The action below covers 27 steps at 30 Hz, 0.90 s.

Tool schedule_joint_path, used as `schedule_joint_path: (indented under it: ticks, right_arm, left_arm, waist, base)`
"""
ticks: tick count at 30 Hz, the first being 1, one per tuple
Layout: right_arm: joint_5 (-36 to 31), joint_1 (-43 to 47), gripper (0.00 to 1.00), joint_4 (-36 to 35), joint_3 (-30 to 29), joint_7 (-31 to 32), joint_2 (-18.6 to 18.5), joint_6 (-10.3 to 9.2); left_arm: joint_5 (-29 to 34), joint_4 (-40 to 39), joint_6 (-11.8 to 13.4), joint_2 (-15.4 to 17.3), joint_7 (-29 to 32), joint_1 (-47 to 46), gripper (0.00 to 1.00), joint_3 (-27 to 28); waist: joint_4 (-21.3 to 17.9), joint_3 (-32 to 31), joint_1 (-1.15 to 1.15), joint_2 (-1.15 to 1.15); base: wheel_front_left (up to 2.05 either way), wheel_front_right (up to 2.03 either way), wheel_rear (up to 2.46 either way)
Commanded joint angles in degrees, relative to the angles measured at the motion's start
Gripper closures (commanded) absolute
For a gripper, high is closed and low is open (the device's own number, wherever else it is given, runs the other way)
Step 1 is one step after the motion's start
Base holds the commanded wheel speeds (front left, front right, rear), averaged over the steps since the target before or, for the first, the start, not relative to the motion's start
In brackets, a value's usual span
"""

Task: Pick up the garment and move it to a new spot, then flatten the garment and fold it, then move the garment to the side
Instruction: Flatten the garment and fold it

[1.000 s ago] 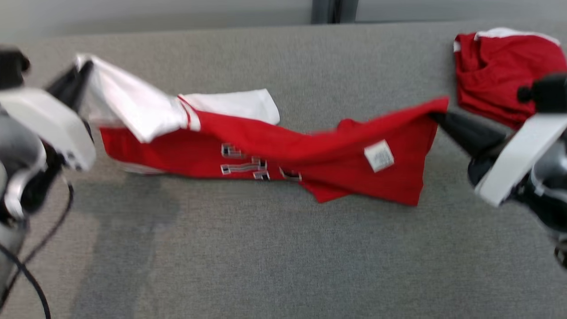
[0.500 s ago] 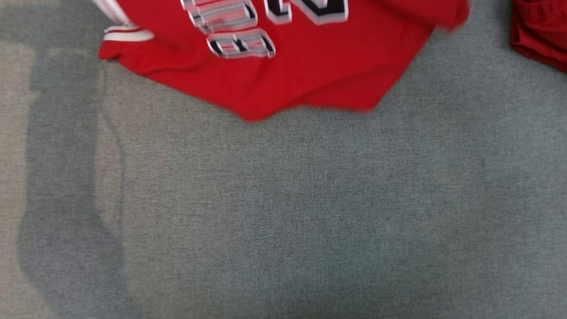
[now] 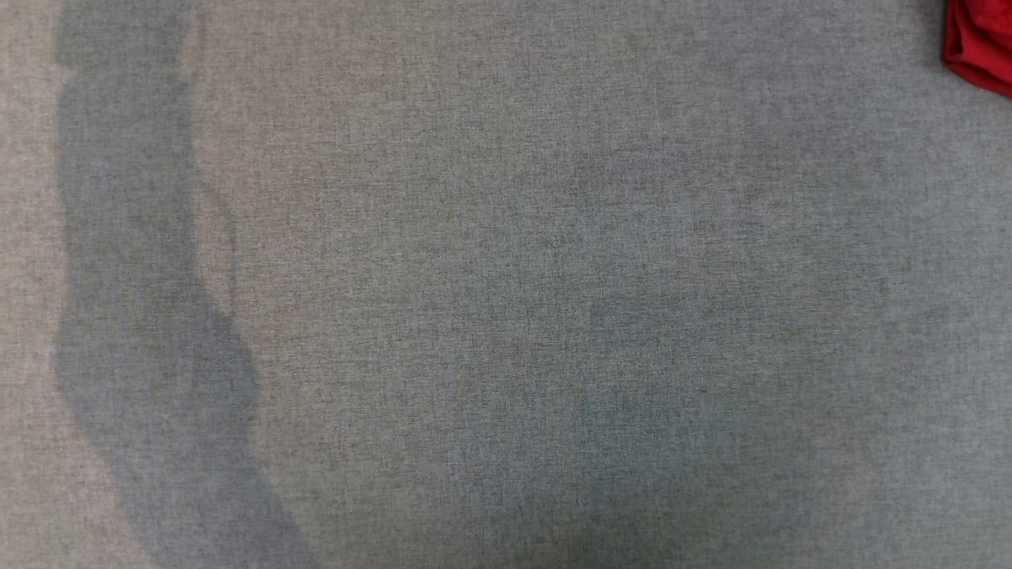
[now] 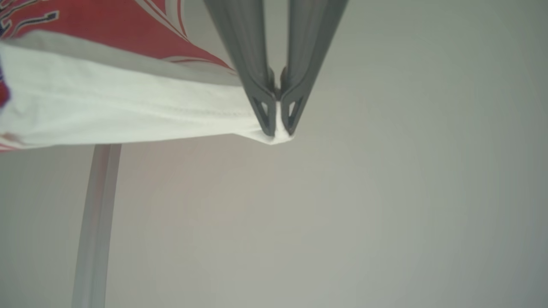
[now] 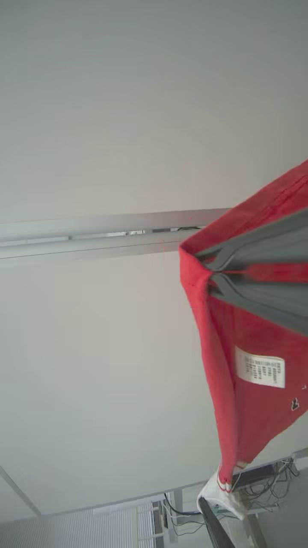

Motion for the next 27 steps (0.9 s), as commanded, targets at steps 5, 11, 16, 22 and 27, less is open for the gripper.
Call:
schedule_joint_path:
  ticks: [5,11,16,22,27]
  right_arm:
    - [5.45,5.46,1.0,1.06,8.85,4.7,-2.31,0.0]
    - [11.39,16.27,1.0,-1.36,17.52,7.93,-5.71,0.01]
    - [16.76,25.18,1.0,-3.91,23.14,8.27,-6.56,0.01]
    - [23.27,34.59,1.0,-8.46,29.38,11.52,-8.48,0.01]
    - [26.68,40.35,1.0,-11.36,31.82,12.14,-10.22,0.01]
  left_arm:
    - [-3.73,4.71,-1.28,-1.39,5.89,4.24,1.0,-4.04]
    - [-10.09,2.37,-1.28,1.98,16.92,15.02,1.0,-12.24]
    - [-16.61,-1.37,-1.29,6.16,24.71,24.65,1.0,-17.34]
    - [-23.77,-9.13,-1.27,11.75,34.94,35.82,1.0,-23.67]
    - [-27.6,-14.14,-1.27,15.17,37.54,42.54,1.0,-25.84]
  waist:
    - [-0.03,-0.49,0.0,0.0]
    - [0.43,-3.25,0.0,0.0]
    - [0.5,-7.84,0.0,0.0]
    - [0.89,-14.98,0.0,0.0]
    - [0.99,-19.76,0.0,0.0]
  base:
    - [0.0,0.0,0.0]
    - [0.0,0.0,0.0]
    - [0.0,0.0,0.0]
    - [0.0,0.0,0.0]
    - [0.0,0.0,0.0]
